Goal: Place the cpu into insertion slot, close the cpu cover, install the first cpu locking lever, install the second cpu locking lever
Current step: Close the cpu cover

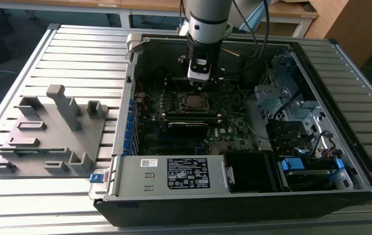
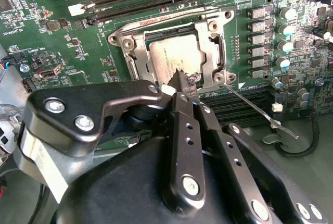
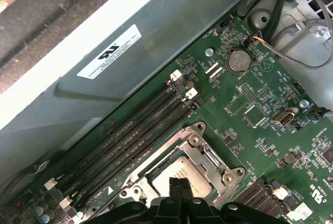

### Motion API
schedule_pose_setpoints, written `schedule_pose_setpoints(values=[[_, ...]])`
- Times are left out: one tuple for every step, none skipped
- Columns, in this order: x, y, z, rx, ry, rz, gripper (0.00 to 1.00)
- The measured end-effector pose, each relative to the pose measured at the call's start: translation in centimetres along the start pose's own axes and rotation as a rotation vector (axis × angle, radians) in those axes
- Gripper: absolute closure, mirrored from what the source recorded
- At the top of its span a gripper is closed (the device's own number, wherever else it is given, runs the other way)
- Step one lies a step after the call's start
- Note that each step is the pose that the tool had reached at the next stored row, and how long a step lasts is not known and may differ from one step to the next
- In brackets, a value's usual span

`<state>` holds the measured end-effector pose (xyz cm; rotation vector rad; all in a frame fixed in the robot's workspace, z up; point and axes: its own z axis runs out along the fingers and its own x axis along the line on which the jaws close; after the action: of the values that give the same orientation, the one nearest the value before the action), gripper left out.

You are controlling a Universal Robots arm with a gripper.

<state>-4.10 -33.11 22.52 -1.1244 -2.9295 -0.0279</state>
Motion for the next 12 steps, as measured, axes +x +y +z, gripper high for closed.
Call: schedule_pose_setpoints(values=[[0.0,0.0,0.0,0.0,0.0,0.0,0.9],[0.0,0.0,0.0,0.0,0.0,0.0,0.9],[0.0,0.0,0.0,-0.0001,0.0,0.0,0.9],[0.0,0.0,0.0,-0.0001,0.0,0.0,0.9],[0.0,0.0,0.0,0.0001,0.0,-0.001,0.9],[0.0,0.0,0.0,0.0,0.0001,-0.002,0.9],[0.0,0.0,0.0,0.0,0.0002,-0.005,0.9],[0.0,0.0,0.0,-0.0001,0.0003,-0.007,0.9],[0.0,0.0,0.0,-0.0002,0.0004,-0.01,0.9],[0.0,0.0,0.0,-0.0003,0.0006,-0.014,0.9],[0.0,0.0,0.0,-0.0003,0.0007,-0.018,0.9],[0.0,0.0,0.0,-0.0005,0.001,-0.022,0.9]])
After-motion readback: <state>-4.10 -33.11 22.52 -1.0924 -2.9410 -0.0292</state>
